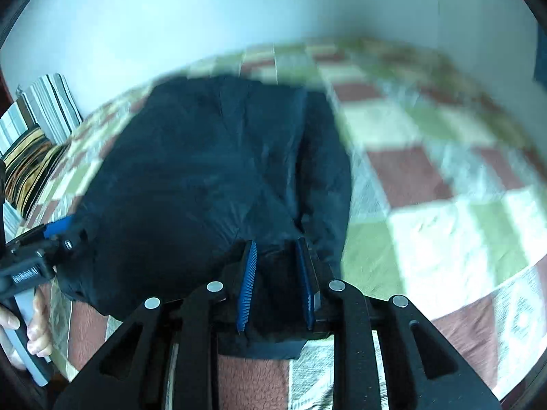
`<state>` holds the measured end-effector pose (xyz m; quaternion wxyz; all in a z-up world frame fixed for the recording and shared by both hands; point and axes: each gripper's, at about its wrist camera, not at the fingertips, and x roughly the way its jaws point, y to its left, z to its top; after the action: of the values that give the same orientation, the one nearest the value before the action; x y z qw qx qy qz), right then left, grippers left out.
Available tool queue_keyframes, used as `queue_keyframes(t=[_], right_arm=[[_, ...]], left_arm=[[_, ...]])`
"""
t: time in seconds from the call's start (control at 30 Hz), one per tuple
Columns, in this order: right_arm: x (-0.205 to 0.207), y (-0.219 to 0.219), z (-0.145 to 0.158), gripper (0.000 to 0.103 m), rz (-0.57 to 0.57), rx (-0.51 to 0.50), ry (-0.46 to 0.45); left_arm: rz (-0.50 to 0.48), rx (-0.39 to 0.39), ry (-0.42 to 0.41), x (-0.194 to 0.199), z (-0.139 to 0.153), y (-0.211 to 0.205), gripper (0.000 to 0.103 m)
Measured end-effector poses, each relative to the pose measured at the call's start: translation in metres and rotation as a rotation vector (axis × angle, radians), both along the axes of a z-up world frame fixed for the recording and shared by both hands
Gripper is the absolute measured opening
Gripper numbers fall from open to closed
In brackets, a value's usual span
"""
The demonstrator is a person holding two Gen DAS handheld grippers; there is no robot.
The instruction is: Fold large clothes
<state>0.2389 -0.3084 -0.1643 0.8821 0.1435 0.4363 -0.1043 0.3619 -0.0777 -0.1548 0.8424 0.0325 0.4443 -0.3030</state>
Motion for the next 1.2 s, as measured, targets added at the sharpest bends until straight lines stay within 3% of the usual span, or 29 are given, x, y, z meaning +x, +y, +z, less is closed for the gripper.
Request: queue_keyframes(t=[0.27,0.63,0.77,0.87,0.93,1.07,1.2], right_arm=[[0.005,0.0,-0.029,0.023,-0.02,0.014,0.016],[0.003,0.002,-0.027,0.024,-0.036,0.013,0.012],[-0.001,0.005,-0.014,0.026,-0.043,-0.018,-0.009],[-0.005,0.011,0.002,0.035,-0.045,-0.052,-0.026],[-0.007,0.01,0.022,0.047,-0.05,-0.06,-0.067],[0.01,0.005,0.059,0.048,-0.049,-0.08,-0.14],[0.047,-0.006,0.077,0.048,-0.033,-0.074,-0.169]], left_arm=[[-0.015,0.053,-0.001,0.003,-0.024,-0.009,0.089],[-0.002,0.043,0.006,0.004,-0.029,-0.007,0.09],[0.019,-0.004,0.032,0.003,-0.019,0.003,0.088],[0.041,-0.017,0.007,-0.001,0.001,0.01,0.087],[0.055,-0.035,-0.041,-0.001,0.02,0.016,0.087],[0.076,-0.038,-0.104,0.022,0.046,0.019,0.087],[0.103,-0.014,-0.096,0.061,0.047,0.005,0.087]])
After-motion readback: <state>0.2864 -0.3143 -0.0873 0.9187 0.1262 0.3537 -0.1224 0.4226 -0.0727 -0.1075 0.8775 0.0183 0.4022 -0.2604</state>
